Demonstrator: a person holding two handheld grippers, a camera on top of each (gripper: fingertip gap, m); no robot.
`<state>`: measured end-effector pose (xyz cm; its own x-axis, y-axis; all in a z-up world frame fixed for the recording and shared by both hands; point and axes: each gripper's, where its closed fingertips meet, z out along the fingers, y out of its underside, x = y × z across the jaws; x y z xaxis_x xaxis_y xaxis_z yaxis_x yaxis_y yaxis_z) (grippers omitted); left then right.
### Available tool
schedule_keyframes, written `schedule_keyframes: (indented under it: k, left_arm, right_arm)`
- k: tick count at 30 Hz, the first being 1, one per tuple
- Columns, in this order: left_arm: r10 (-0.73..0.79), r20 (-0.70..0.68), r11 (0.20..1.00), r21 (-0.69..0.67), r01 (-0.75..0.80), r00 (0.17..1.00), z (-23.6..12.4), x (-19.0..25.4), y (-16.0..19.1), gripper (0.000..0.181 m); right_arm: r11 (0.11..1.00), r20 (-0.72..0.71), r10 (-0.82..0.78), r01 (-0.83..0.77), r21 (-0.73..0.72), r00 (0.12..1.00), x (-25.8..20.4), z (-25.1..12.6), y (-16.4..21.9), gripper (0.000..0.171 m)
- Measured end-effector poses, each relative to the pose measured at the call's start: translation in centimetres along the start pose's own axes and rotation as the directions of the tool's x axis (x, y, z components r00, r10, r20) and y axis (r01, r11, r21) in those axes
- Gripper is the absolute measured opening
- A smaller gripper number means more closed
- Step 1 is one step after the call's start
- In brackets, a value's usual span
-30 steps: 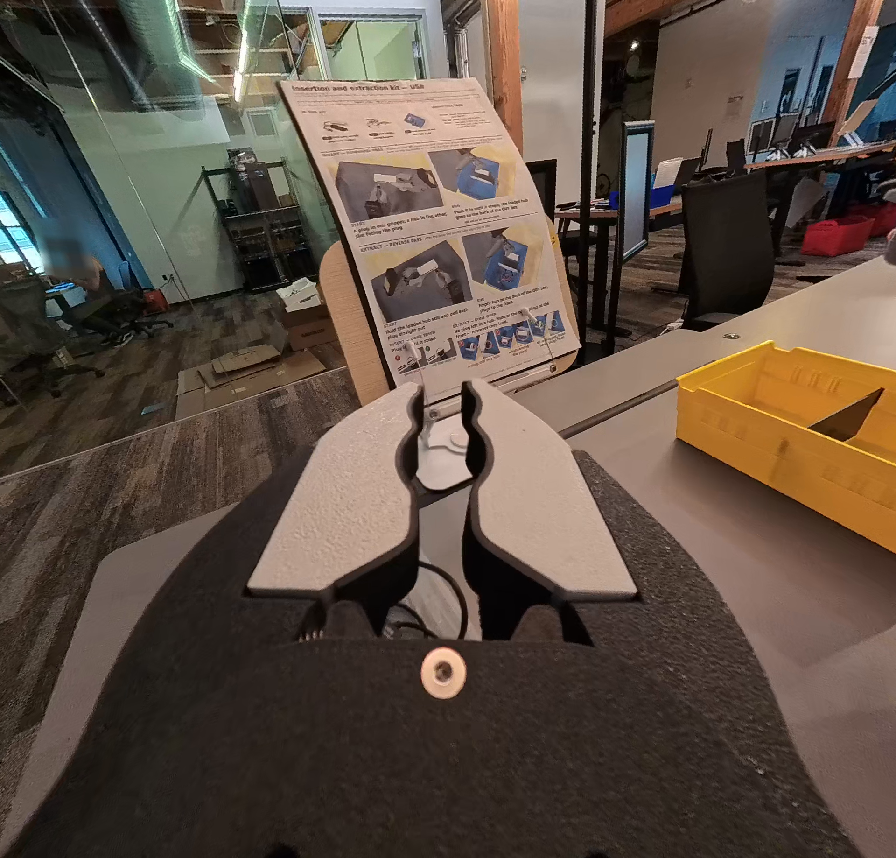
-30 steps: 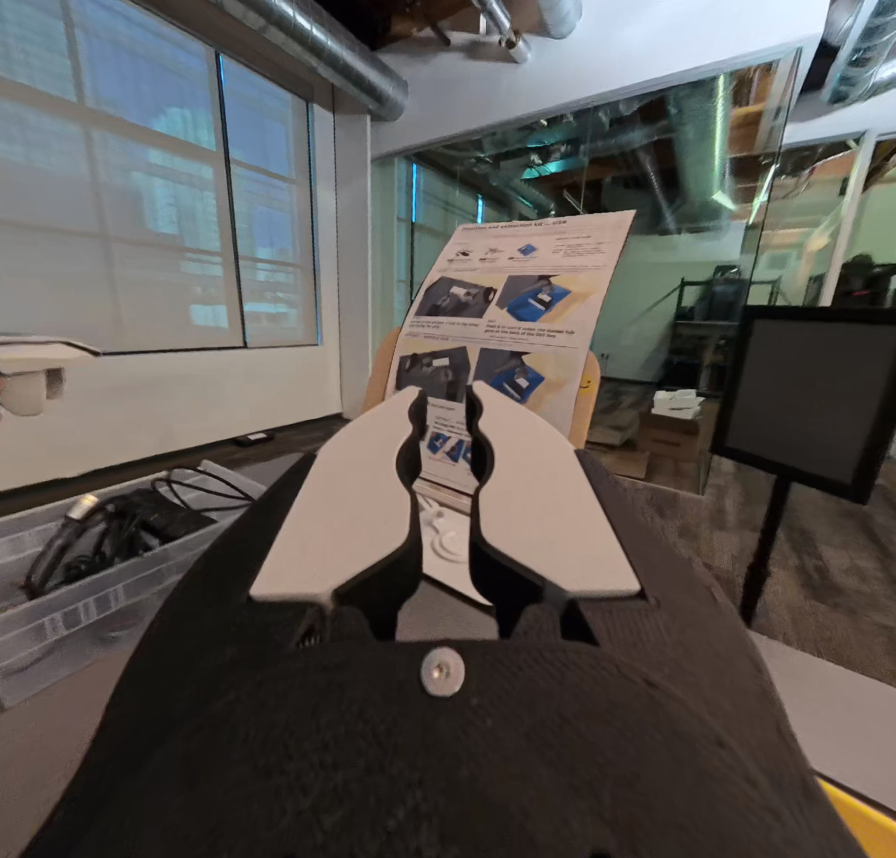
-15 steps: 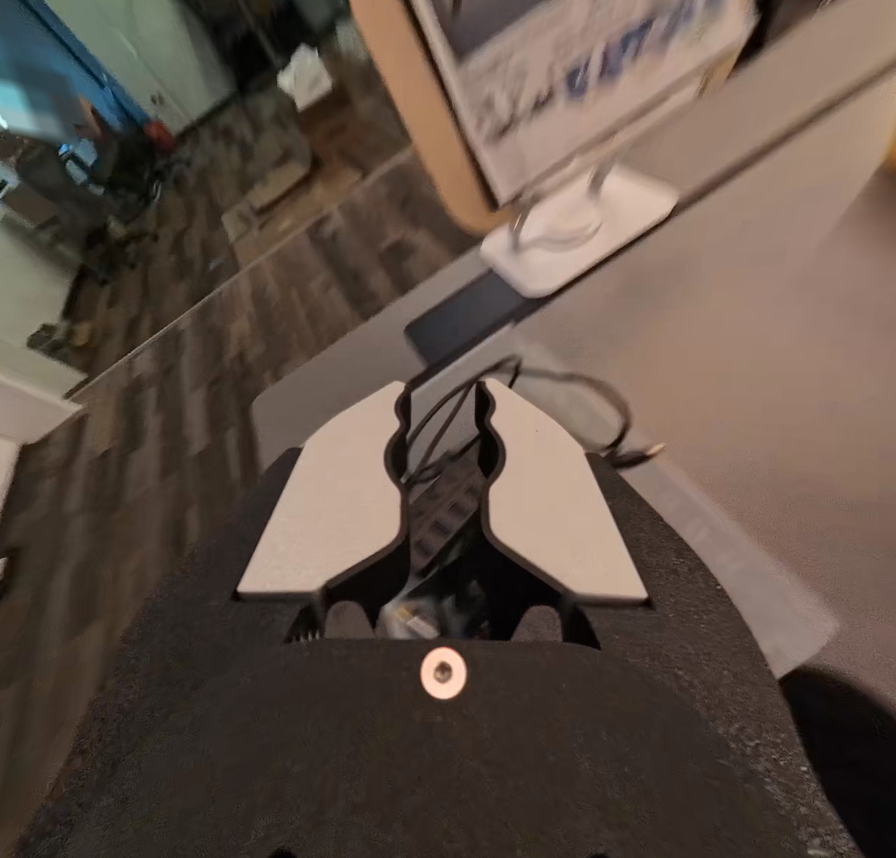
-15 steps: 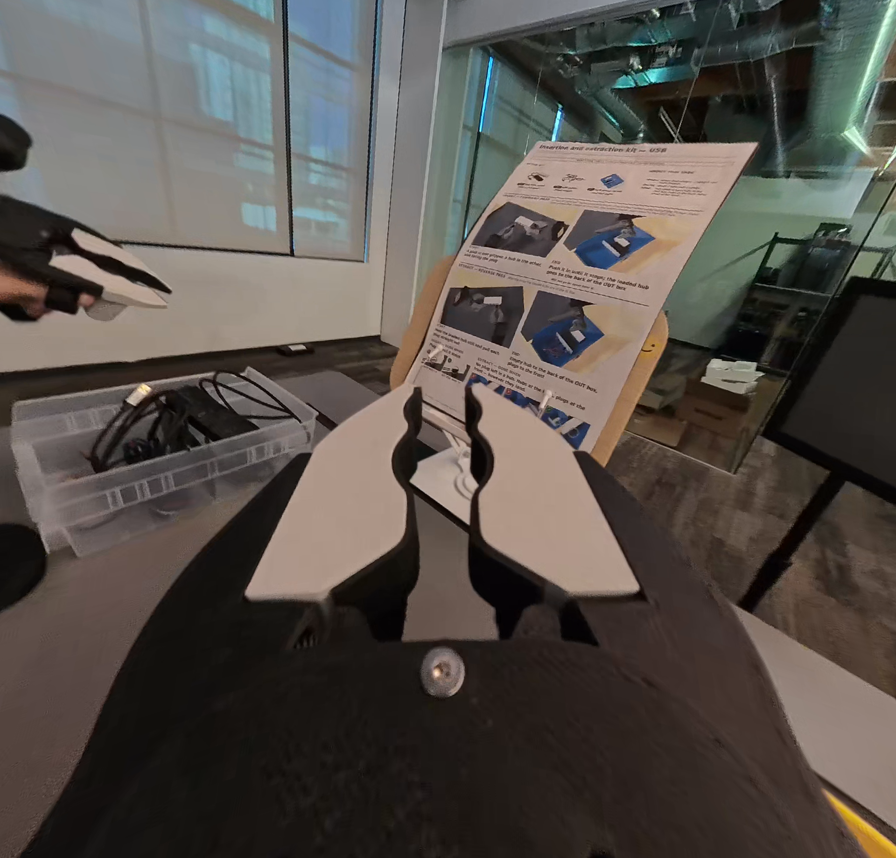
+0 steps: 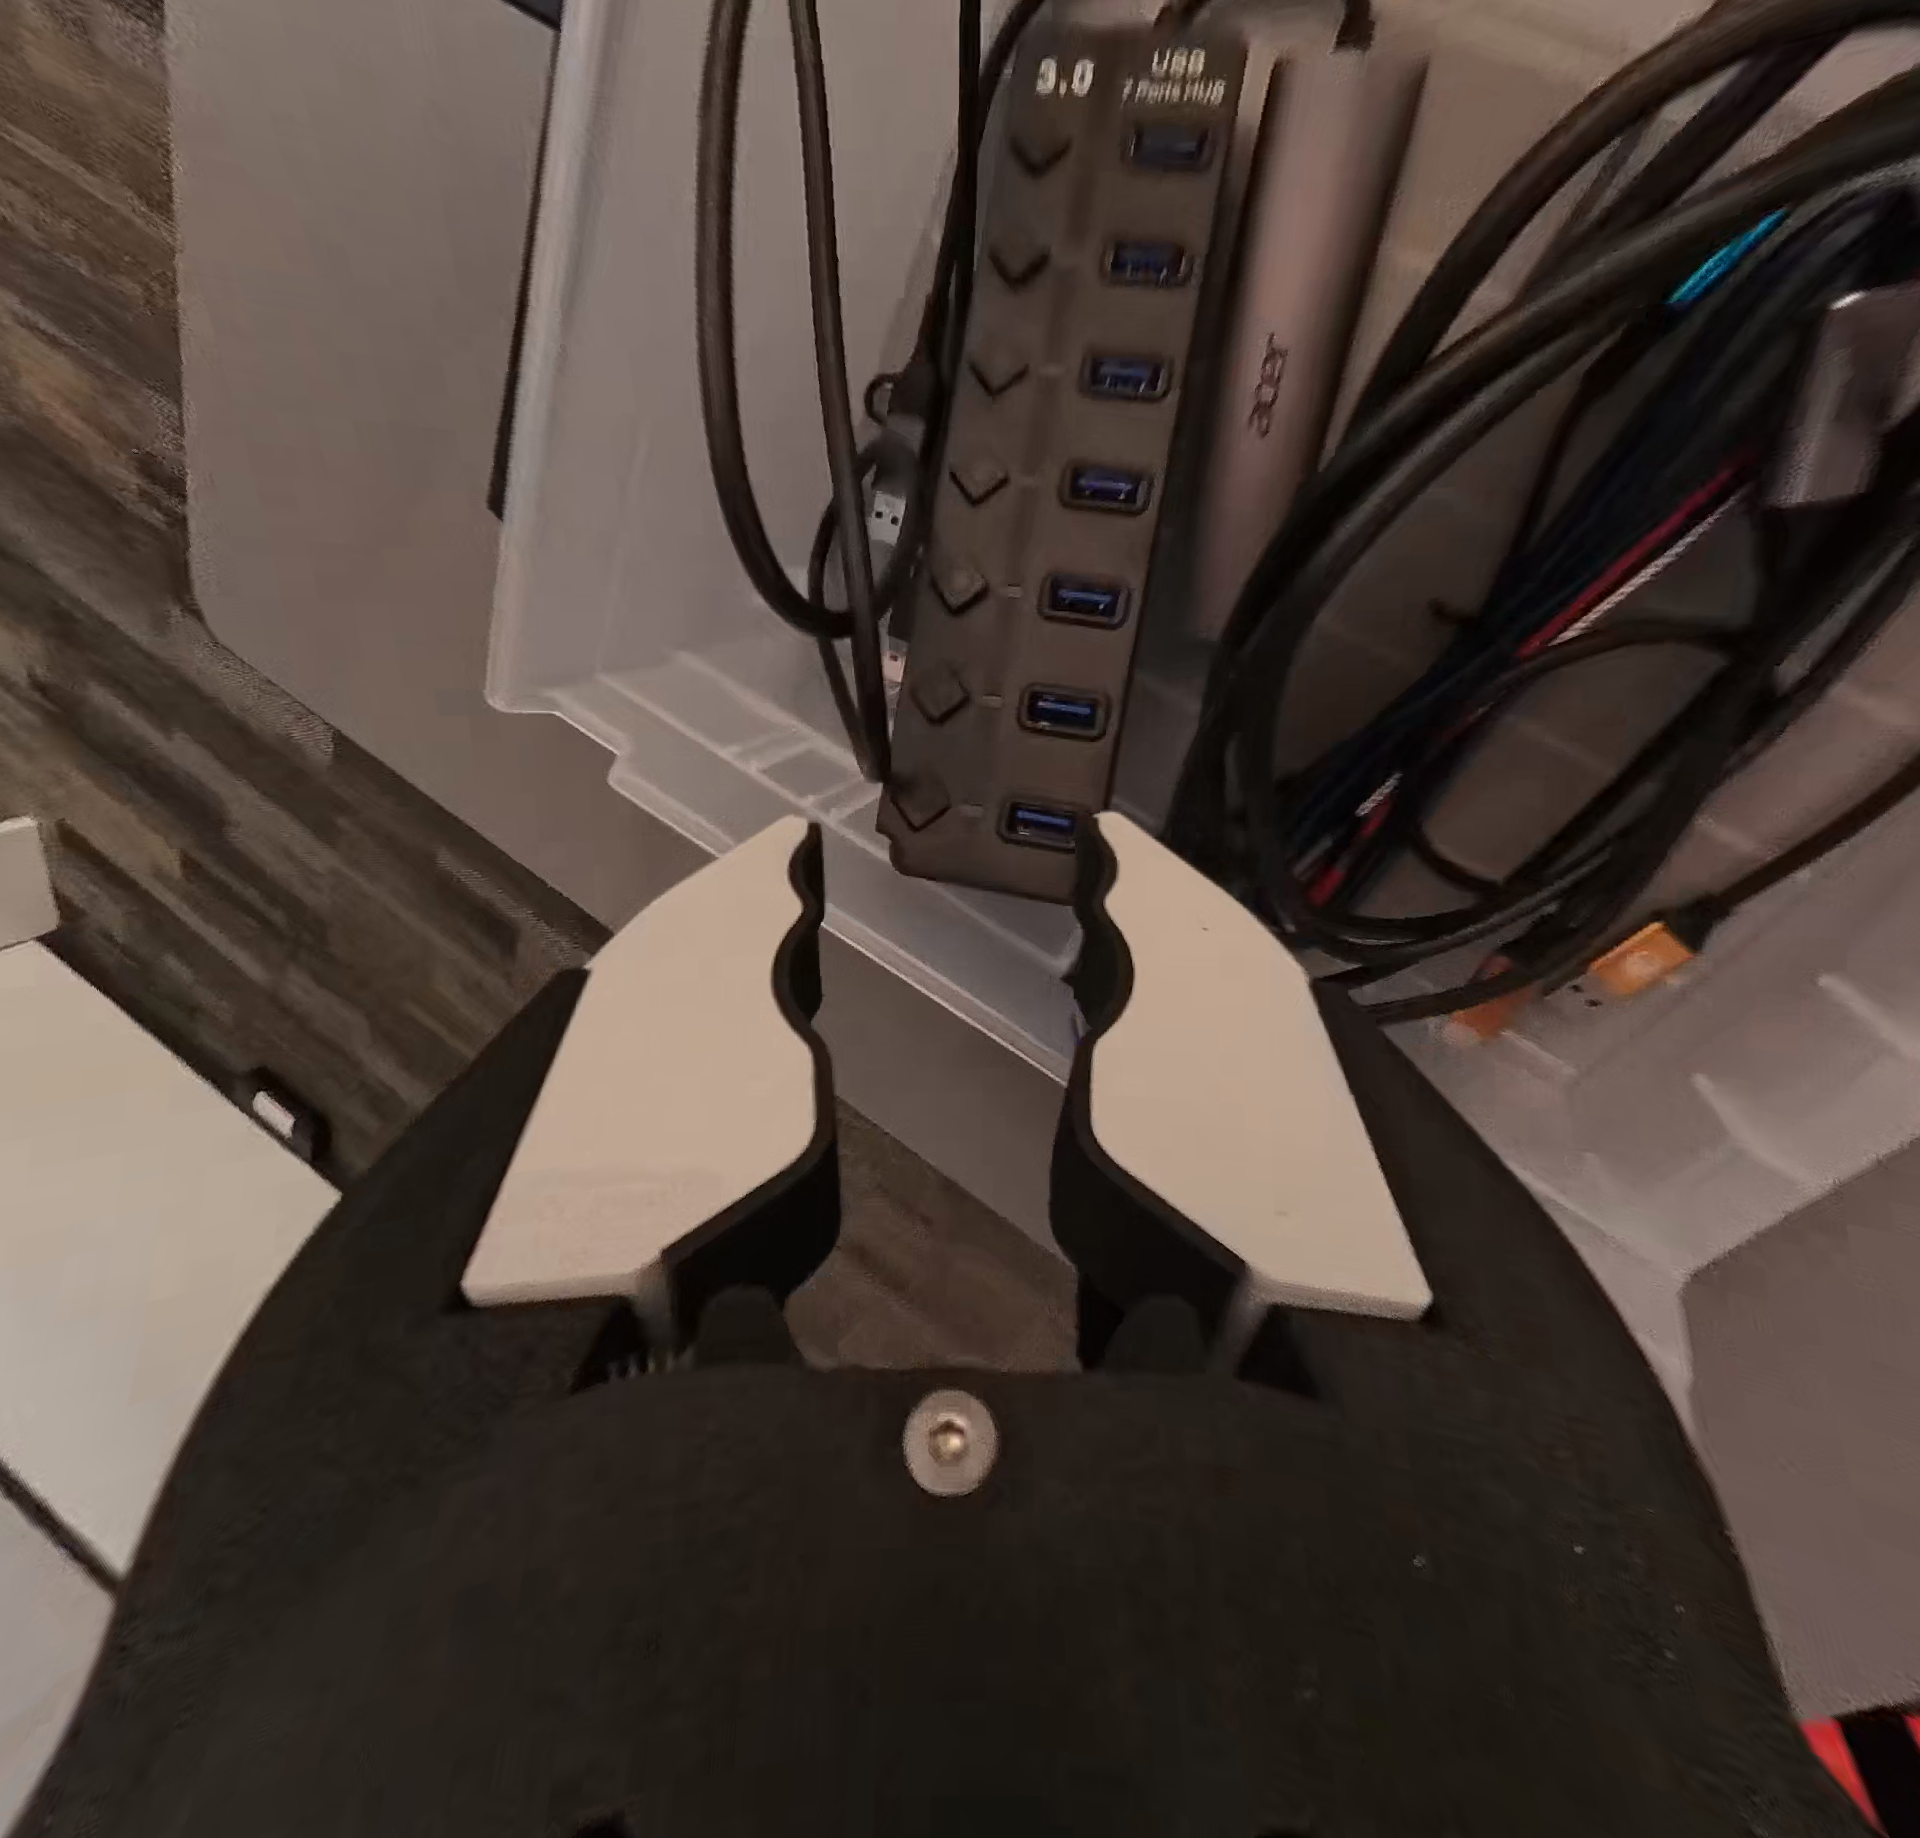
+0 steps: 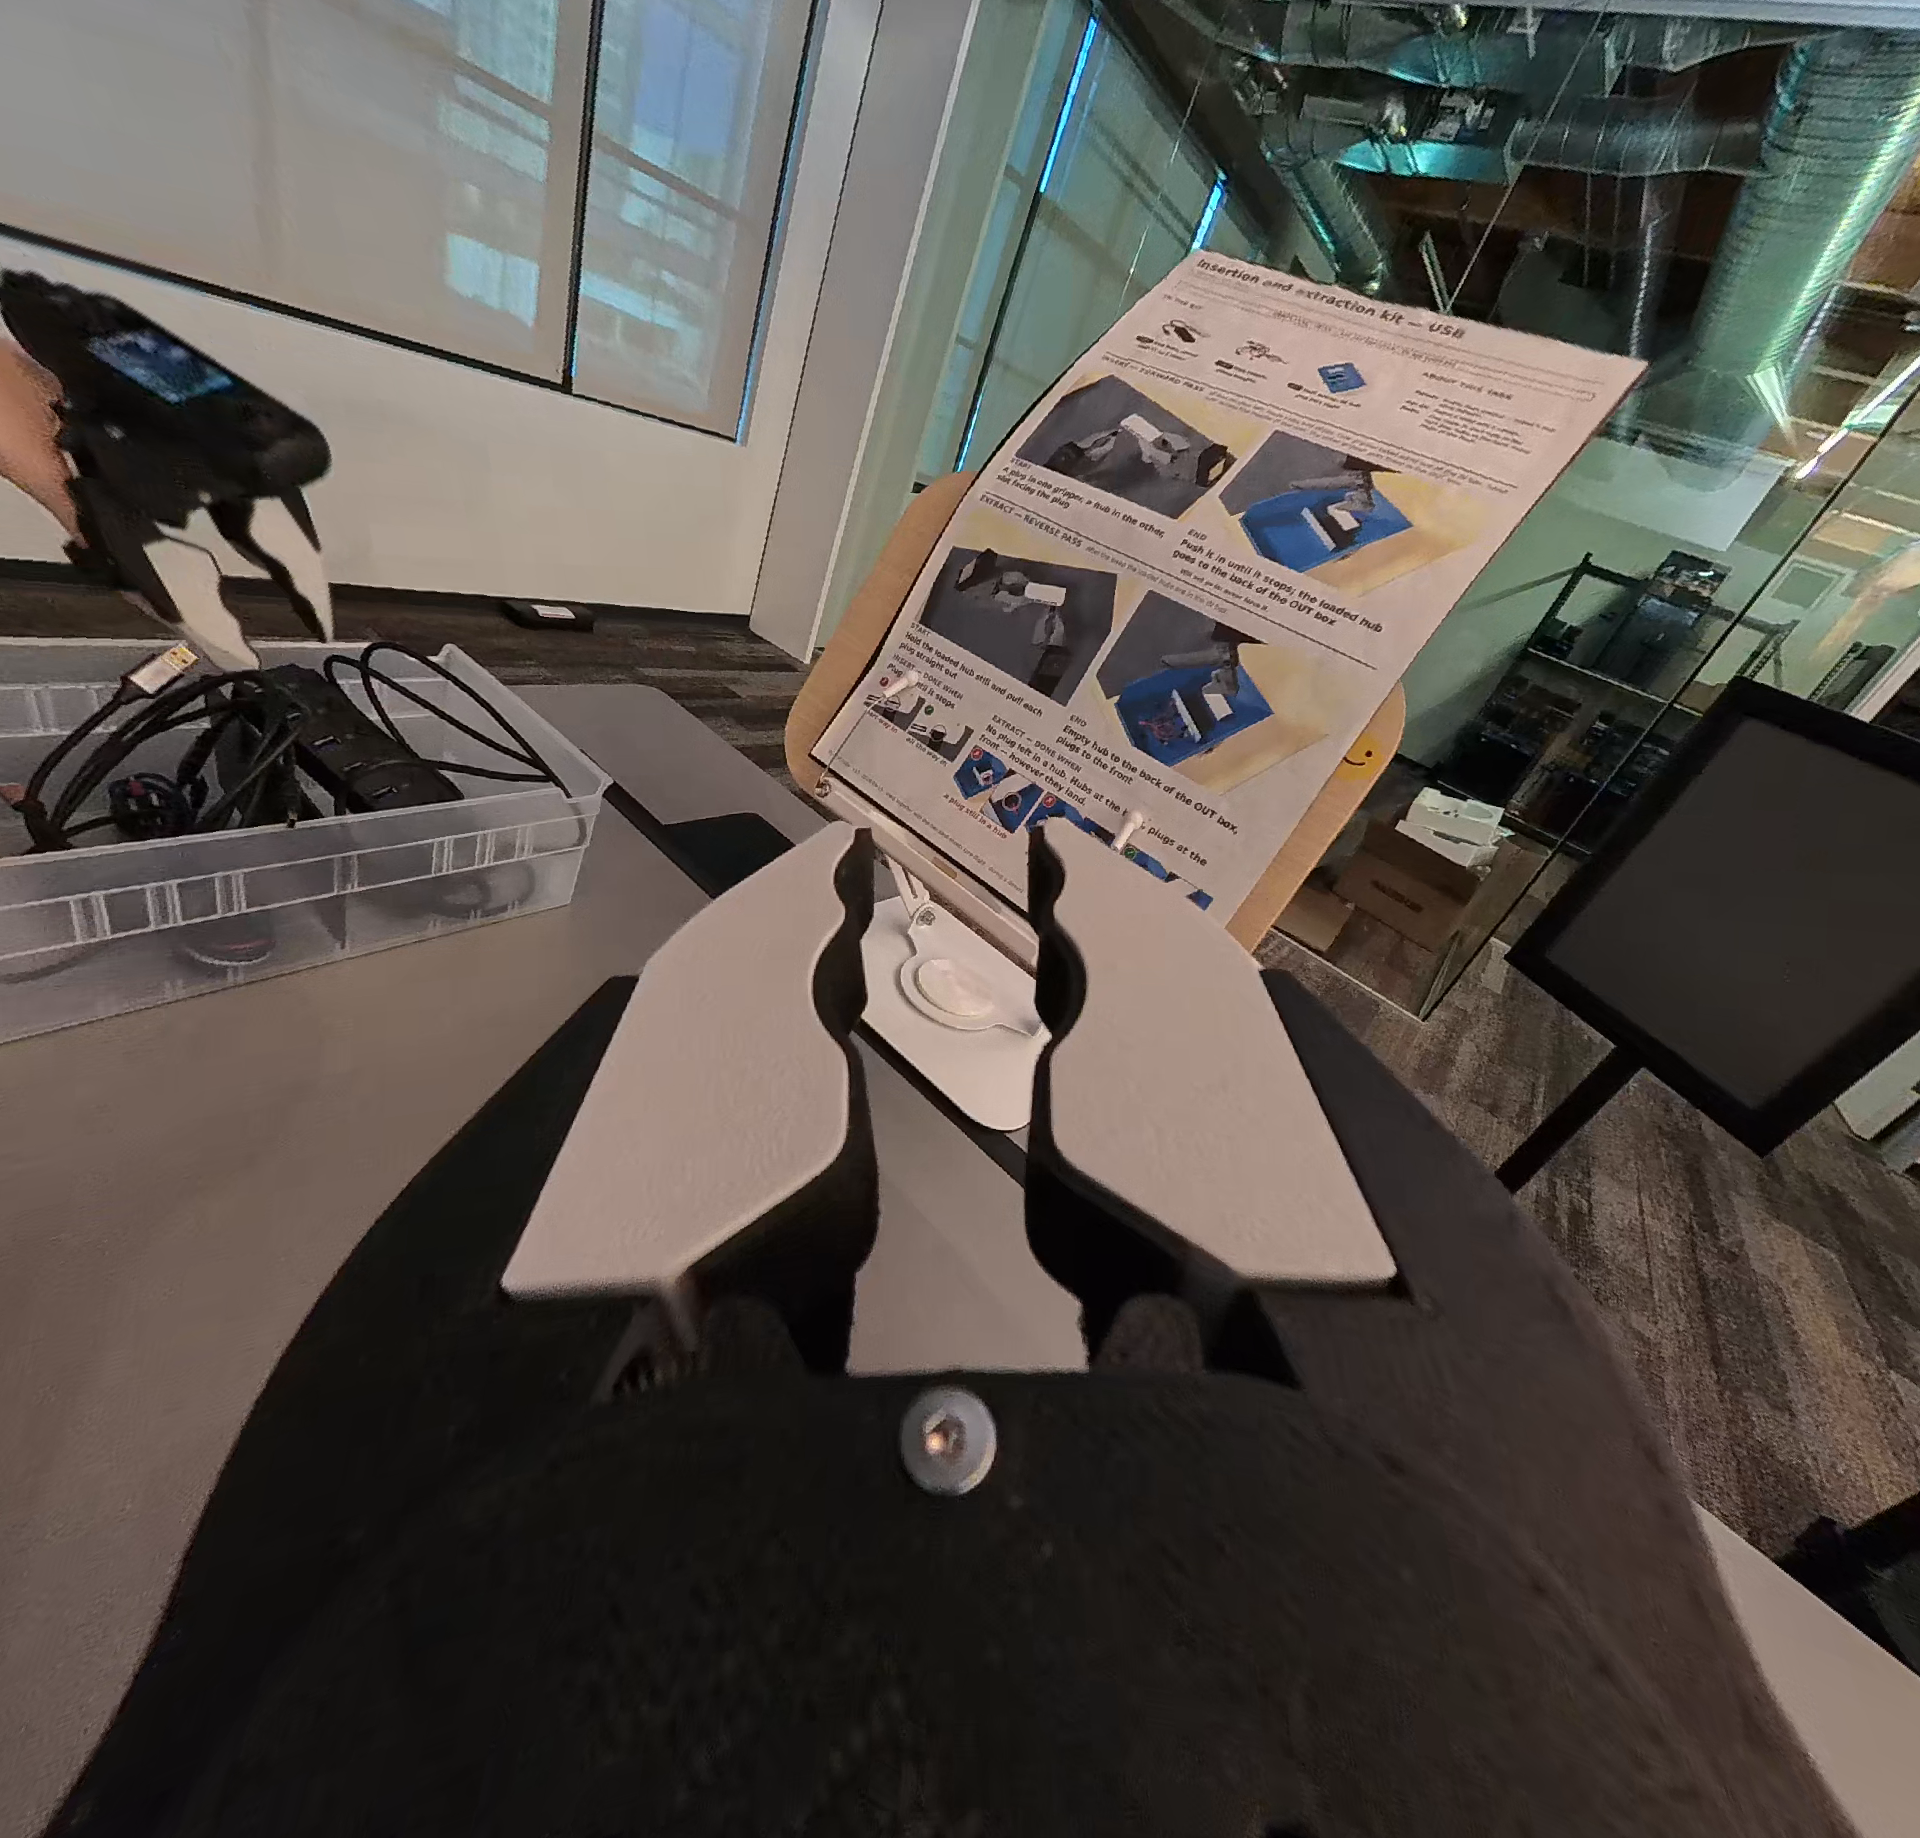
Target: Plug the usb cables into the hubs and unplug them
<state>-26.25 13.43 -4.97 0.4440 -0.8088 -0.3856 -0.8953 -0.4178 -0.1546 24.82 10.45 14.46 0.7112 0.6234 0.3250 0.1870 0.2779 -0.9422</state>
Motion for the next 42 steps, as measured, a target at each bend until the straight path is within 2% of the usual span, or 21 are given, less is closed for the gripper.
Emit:
schedule_keyframes:
  k: [4, 12, 16, 19, 24, 29, 32, 42]
  left_arm:
    - [0.014, -0.026, 1.0, -0.009, -0.014, 1.0, 1.1, -0.1, -0.2, 0.045]
    - [0.016, -0.166, 0.988, -0.149, -0.041, 0.986, 2.1, 0.4, 0.5, 0.051]
    - [-0.06, -0.246, 0.98, -0.201, 0.01, 0.967, 2.8, 0.6, 0.7, 0.053]
    - [-0.125, -0.322, 0.968, -0.245, 0.044, 0.938, 3.0, 1.3, 0.9, 0.044]
    - [-0.17, -0.36, 0.958, -0.279, 0.068, 0.918, 3.2, 1.3, 1.1, 0.043]
    - [-0.16, -0.378, 0.944, -0.328, 0.03, 0.912, 3.3, 1.3, 1.1, 0.043]
    - [-0.162, -0.386, 0.946, -0.324, 0.031, 0.908, 3.2, 1.0, 0.9, 0.032]
    - [-0.16, -0.371, 0.975, -0.205, 0.087, 0.915, 1.9, 0.3, 0.6, 0.025]
  right_arm:
    - [1.0, -0.002, 0.008, -0.008, -0.001, 1.0, 0.3, 0.0, 0.2, 0.03]
    - [0.999, -0.011, -0.005, 0.005, -0.035, 1.0, 0.5, 0.3, 1.0, 0.03]
    - [0.998, -0.013, -0.014, 0.013, -0.059, 1.0, 0.4, 0.6, 1.6, 0.031]
    - [0.997, -0.024, -0.027, 0.025, -0.07, 0.999, 0.5, 0.7, 1.8, 0.031]
    - [0.997, -0.021, -0.031, 0.029, -0.073, 0.999, 0.5, 0.8, 1.9, 0.031]
    - [0.995, -0.014, -0.048, 0.047, -0.093, 0.999, 0.2, 1.2, 2.5, 0.031]
    - [0.992, -0.022, -0.077, 0.074, -0.1, 0.997, 0.1, 1.4, 2.5, 0.031]
    - [0.991, -0.021, -0.092, 0.089, -0.101, 0.996, 0.0, 1.5, 2.6, 0.031]
